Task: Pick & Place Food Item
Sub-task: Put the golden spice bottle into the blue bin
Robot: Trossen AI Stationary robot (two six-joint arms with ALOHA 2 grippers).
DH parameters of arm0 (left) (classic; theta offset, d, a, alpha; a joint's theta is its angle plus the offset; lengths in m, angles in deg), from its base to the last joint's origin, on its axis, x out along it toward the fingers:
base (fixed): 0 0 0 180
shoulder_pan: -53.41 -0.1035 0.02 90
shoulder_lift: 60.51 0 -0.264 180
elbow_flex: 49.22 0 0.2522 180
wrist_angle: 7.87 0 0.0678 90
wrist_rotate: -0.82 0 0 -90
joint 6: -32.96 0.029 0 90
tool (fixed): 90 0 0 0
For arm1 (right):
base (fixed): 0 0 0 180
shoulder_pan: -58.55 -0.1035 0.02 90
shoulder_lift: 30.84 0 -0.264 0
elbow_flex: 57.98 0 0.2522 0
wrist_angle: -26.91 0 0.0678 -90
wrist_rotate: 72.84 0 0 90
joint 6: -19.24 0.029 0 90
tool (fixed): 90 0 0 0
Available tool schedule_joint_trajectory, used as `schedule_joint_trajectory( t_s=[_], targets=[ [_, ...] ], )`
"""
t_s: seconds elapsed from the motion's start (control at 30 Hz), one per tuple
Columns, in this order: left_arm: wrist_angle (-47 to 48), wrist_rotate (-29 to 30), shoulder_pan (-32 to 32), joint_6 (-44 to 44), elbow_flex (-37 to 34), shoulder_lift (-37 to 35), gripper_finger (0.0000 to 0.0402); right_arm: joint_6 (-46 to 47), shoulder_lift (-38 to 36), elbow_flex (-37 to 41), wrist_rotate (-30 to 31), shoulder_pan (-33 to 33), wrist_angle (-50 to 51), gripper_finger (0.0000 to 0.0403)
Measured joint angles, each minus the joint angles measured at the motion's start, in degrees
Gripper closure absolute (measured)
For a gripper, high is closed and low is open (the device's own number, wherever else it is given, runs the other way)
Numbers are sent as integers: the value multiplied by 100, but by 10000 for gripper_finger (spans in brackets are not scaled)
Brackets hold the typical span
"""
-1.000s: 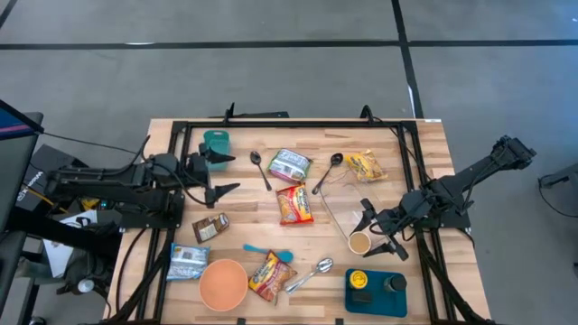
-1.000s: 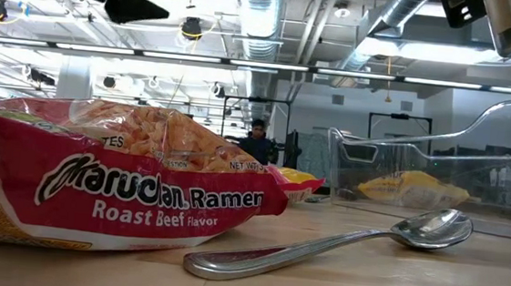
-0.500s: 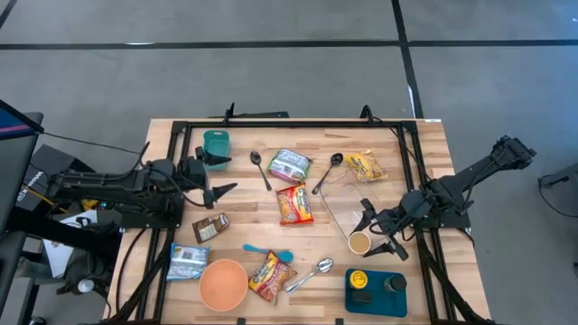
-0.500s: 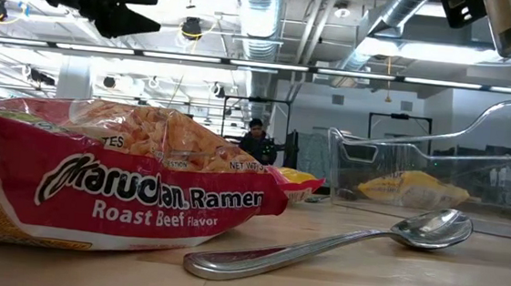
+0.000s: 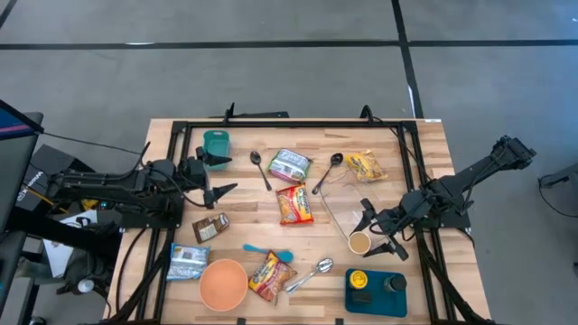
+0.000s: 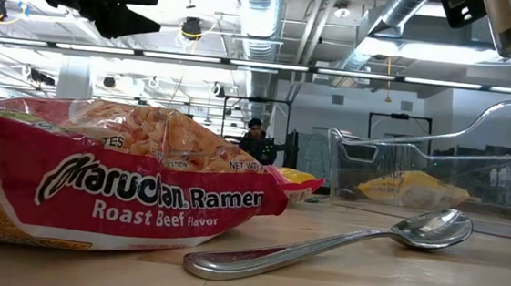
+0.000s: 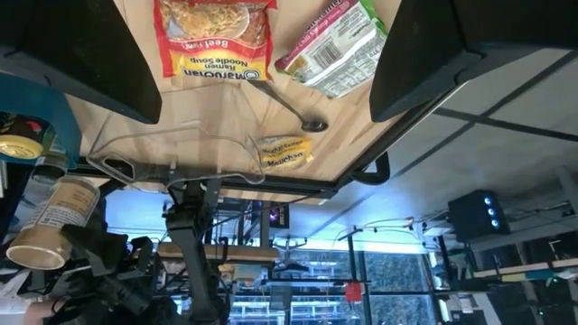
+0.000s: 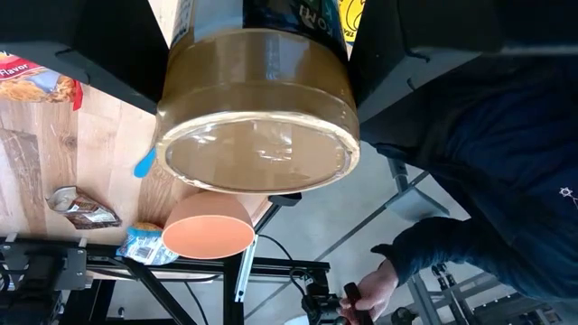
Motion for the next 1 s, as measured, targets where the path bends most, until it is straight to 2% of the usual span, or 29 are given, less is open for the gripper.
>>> schedule_joint_trajectory(
  t_s=[0.7, 1.0],
  targets=[
    [2, -15, 0, -1, 2, 2, 9, 6, 0, 0, -28, -12, 7, 124],
    [2, 7, 0, 0, 2, 2, 9, 151, 0, 0, -44, -666, -189, 124]
  ],
)
